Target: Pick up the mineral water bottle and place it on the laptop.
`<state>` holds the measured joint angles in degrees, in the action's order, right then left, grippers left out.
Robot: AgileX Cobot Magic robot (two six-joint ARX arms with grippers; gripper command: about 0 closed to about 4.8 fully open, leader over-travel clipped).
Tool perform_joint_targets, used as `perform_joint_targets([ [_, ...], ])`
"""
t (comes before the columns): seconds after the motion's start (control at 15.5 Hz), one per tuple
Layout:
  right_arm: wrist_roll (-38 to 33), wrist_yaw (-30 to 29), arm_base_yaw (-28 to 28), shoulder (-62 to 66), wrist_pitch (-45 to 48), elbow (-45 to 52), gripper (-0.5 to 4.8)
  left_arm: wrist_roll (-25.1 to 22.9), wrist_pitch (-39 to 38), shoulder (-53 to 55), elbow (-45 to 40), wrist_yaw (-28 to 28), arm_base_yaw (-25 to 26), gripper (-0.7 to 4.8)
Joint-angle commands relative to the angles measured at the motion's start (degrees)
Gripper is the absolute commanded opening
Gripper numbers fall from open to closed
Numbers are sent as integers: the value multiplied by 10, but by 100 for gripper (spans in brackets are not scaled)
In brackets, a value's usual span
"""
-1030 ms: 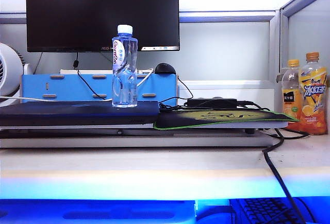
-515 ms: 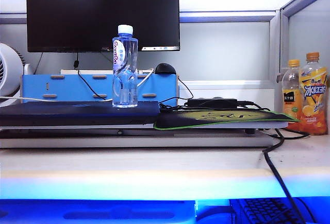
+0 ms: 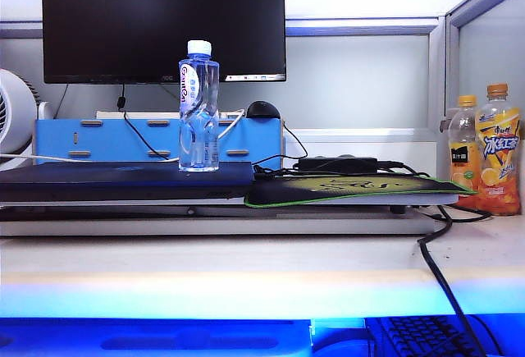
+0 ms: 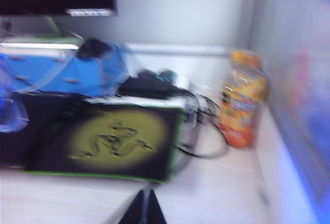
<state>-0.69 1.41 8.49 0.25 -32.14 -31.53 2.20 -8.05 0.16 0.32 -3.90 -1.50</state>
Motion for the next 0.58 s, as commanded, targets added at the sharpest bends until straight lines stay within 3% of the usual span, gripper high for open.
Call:
perform_joint_targets([
  [0.06, -7, 50, -1, 1, 0, 26, -1, 0, 0, -1, 1, -2, 0, -2],
  [0.58, 21, 42, 1, 1, -37, 92, -1, 0, -1, -1, 1, -2, 0, -2],
])
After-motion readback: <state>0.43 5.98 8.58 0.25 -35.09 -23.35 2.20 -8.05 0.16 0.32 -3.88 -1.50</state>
